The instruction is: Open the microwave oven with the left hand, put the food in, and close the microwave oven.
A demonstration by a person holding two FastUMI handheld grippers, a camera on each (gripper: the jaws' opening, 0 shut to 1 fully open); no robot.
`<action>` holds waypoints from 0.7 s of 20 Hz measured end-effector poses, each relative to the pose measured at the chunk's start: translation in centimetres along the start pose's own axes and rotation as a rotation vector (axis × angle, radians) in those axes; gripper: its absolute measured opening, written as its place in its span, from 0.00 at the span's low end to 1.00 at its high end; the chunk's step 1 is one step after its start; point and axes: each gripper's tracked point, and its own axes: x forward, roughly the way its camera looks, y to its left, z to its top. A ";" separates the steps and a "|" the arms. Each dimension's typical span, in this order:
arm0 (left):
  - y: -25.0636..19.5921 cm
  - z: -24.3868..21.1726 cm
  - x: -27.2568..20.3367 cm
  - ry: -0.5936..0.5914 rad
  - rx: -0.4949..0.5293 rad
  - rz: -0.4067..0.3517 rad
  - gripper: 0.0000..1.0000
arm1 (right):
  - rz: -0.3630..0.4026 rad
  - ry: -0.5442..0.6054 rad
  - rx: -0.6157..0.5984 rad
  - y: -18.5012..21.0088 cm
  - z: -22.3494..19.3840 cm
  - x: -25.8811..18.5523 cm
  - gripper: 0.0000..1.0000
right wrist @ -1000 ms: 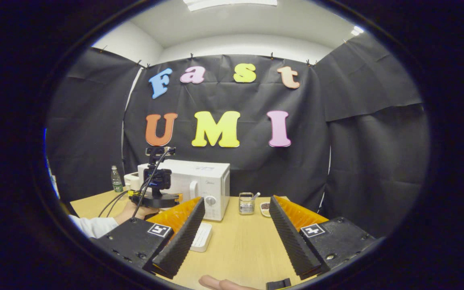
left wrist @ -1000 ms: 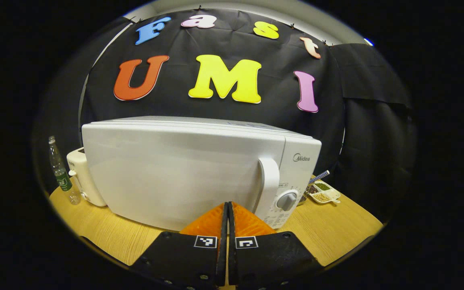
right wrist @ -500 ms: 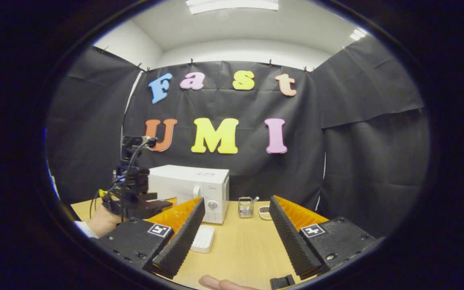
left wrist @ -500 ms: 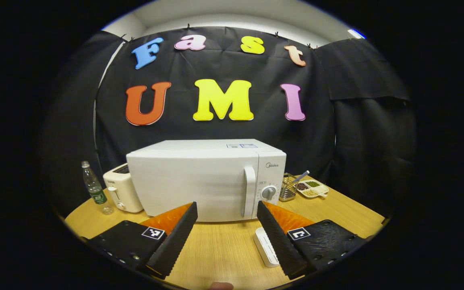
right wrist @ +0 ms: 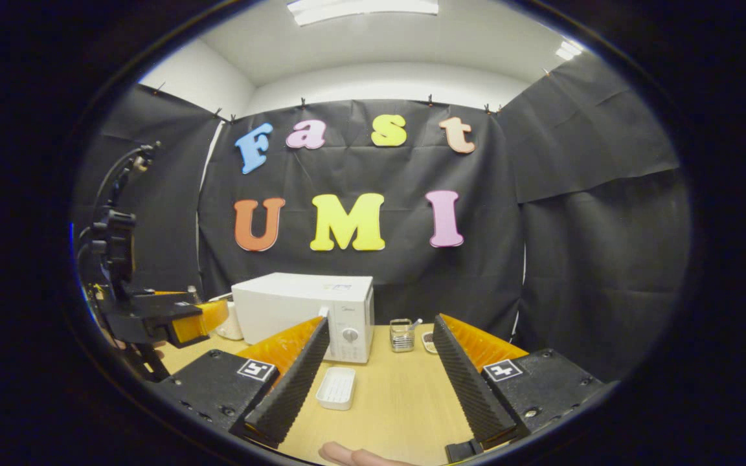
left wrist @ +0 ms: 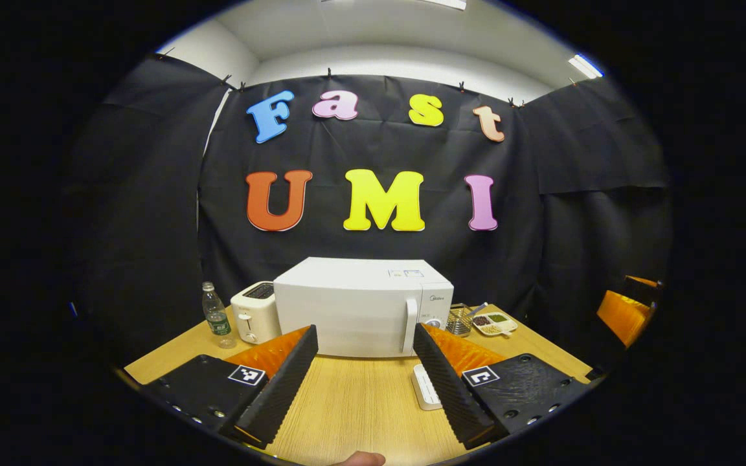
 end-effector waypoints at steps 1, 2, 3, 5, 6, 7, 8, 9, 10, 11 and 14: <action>0.2 0.3 -1.2 -0.006 0.005 0.001 0.95 | 0.002 -0.005 0.001 0.2 0.3 -0.2 1.00; 0.4 0.5 -2.2 -0.004 0.010 0.002 0.95 | 0.005 -0.012 0.001 0.4 0.6 -0.4 1.00; 0.7 0.4 -3.3 0.002 0.019 0.010 0.94 | 0.009 -0.021 0.001 0.7 0.9 -0.7 1.00; 2.0 0.3 -5.4 0.010 0.049 0.053 0.94 | 0.019 -0.035 0.000 1.3 1.3 -1.3 1.00; 2.4 0.0 -6.3 0.012 0.067 0.071 0.94 | 0.024 -0.040 0.000 1.6 1.4 -1.7 1.00; 2.8 -0.1 -7.4 0.009 0.080 0.090 0.95 | 0.033 -0.043 0.000 2.0 1.3 -2.1 0.95; 3.0 -0.4 -8.2 0.003 0.083 0.102 0.95 | 0.041 -0.045 -0.001 2.4 1.1 -2.6 1.00; 3.2 -0.9 -9.2 -0.007 0.081 0.109 0.95 | 0.049 -0.044 -0.005 2.8 0.8 -3.0 1.00; 3.3 -1.5 -10.1 -0.012 0.077 0.115 0.95 | 0.060 -0.044 -0.012 3.2 0.5 -3.4 1.00; 3.5 -1.9 -10.8 -0.018 0.075 0.120 0.95 | 0.071 -0.044 -0.025 3.8 0.2 -3.9 0.95; 3.7 -2.3 -12.2 -0.019 0.051 0.112 0.96 | 0.088 -0.063 -0.056 4.8 0.5 -5.2 1.00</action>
